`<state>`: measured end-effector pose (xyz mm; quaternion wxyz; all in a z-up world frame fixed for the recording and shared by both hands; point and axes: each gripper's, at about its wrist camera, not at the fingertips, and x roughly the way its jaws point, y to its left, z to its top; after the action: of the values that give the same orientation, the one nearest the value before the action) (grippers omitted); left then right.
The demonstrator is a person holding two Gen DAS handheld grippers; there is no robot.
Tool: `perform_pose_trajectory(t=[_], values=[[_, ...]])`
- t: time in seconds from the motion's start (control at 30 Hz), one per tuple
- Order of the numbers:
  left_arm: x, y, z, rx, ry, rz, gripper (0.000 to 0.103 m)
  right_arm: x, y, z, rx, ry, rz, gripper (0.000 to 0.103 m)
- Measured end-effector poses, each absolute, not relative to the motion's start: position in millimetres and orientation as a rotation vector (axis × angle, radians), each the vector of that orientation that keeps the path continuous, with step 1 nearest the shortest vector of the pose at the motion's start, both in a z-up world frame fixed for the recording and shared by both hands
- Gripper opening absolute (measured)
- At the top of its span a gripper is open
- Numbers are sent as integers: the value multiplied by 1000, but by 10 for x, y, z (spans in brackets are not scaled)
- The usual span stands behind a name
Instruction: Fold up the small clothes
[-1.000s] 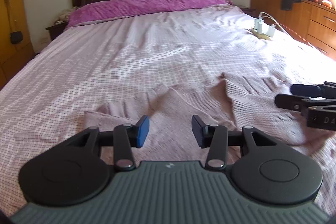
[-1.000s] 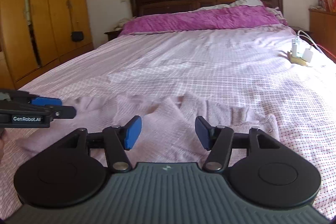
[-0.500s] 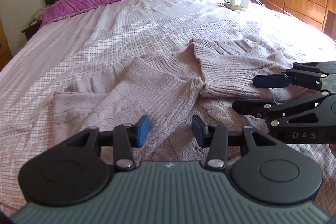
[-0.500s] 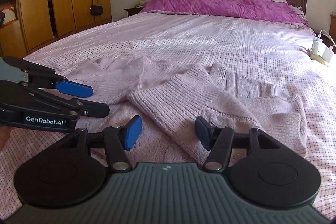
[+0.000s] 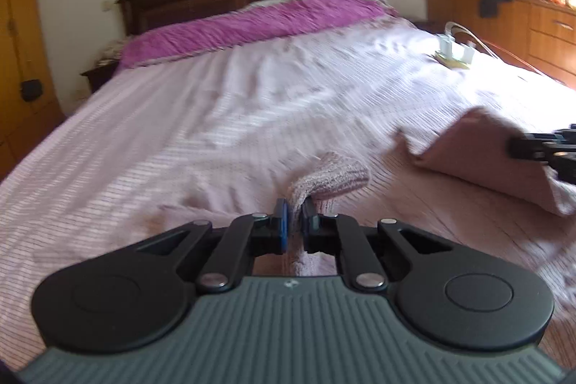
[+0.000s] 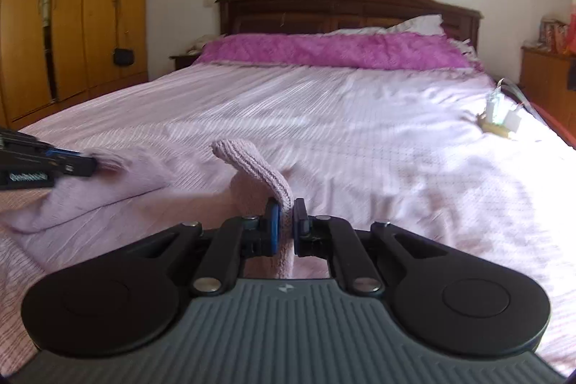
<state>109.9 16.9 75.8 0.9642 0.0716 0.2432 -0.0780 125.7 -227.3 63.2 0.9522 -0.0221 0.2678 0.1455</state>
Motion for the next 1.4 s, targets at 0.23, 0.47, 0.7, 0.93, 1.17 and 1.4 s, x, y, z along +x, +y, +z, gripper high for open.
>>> perform_pose_trajectory(t=[0.23,0.47,0.7,0.93,1.17,1.4], values=[[1568,708,853,50,469,19,10,1711,-2712,653,-98,527,138,8],[1921,969,360,52,623,80,12,2136,-2961,64,-145,696,76,8],[1907,1084,379,0,624,107,34,2239,-3112,29,-55,736,87,10],[1692,1067,673,-27,555,68,33,2017,-3187,390,21,650,49,13],[1795,934,508,-52,603,2,33,1978,-2974,324,19,697,170,21],[1910,1022,246,-68,637,55,39,2036,-3050,-66,108,742,169,28]])
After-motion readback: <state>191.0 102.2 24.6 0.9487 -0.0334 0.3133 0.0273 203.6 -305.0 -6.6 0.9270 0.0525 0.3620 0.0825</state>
